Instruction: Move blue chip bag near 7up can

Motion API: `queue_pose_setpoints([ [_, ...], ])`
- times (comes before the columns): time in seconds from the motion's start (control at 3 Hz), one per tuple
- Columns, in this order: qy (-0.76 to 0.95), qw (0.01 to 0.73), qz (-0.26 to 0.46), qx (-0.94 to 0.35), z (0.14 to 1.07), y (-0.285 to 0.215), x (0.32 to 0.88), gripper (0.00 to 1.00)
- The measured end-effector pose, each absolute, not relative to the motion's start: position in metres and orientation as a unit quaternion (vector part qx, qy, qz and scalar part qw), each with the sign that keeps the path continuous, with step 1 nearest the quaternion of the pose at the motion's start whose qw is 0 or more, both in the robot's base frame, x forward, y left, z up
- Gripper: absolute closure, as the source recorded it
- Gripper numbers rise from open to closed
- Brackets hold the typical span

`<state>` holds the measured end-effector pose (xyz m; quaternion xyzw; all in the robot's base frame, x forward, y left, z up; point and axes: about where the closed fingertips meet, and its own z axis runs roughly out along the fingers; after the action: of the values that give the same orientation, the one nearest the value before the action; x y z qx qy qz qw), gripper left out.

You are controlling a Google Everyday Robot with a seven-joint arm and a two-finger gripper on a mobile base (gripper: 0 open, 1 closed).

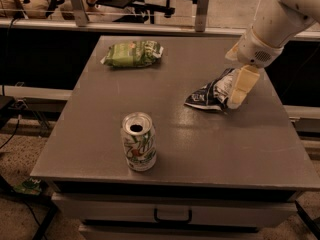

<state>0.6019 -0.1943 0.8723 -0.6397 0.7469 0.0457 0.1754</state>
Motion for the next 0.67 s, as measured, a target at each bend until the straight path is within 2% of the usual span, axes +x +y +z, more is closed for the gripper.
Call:
queue_pose_setpoints([
  [0.67, 0.745, 0.185, 0.046, -0.639, 0.8838, -0.1896, 0.5955, 0.52],
])
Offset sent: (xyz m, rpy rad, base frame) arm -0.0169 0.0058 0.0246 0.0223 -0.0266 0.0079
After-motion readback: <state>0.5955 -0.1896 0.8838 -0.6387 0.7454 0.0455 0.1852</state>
